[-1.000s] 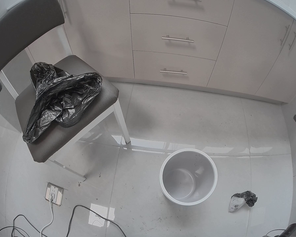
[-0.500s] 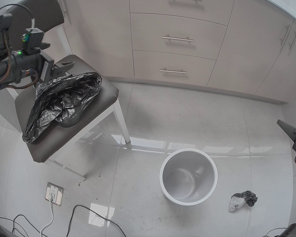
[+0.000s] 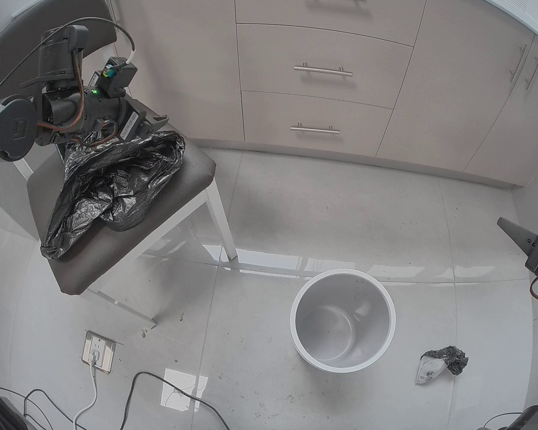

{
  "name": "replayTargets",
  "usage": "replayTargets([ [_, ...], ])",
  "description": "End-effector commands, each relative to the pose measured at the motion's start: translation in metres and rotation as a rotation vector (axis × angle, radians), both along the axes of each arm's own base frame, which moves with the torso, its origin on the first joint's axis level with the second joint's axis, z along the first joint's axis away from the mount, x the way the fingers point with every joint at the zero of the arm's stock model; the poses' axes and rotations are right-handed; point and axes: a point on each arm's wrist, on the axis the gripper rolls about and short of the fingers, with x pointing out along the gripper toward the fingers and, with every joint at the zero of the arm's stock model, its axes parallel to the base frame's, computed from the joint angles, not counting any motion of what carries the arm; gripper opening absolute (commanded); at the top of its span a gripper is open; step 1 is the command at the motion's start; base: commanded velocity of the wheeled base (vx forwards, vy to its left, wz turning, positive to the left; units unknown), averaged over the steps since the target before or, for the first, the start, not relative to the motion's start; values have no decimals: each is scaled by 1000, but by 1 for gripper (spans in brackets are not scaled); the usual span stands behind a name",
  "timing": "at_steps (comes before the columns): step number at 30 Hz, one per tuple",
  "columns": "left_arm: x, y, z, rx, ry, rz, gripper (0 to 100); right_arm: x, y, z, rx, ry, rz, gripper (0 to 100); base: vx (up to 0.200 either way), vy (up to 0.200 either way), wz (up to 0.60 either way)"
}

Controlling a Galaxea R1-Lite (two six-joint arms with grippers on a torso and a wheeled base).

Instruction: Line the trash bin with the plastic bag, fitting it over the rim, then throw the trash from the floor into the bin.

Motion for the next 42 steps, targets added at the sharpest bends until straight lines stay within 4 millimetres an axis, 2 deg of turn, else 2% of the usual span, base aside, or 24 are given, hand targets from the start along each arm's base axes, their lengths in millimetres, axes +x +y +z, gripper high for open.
replayTargets([
  [1,8,-3,-6,5,14,-1,100,0,0,0,-1,-1,-1,0,0,0,0],
  [6,7,-2,-12,54,42,-8,100,0,0,0,-1,1,1,0,0,0,0],
  [12,17,-2,-25,93,68,16,100,0,0,-1,-2,4,1,0,0,0,0],
  [16,18,-1,-26,100,72,29,100,1,0,-2,-1,9,2,0,0,0,0],
  [30,38,9,-47,144,113,104,100,5,1,-5,2,29,2,0,0,0,0],
  [39,46,8,-53,143,111,107,100,7,1,-7,0,43,0,0,0,0,0],
  [42,57,6,-56,136,70,125,100,7,1,-8,0,44,0,0,0,0,0],
])
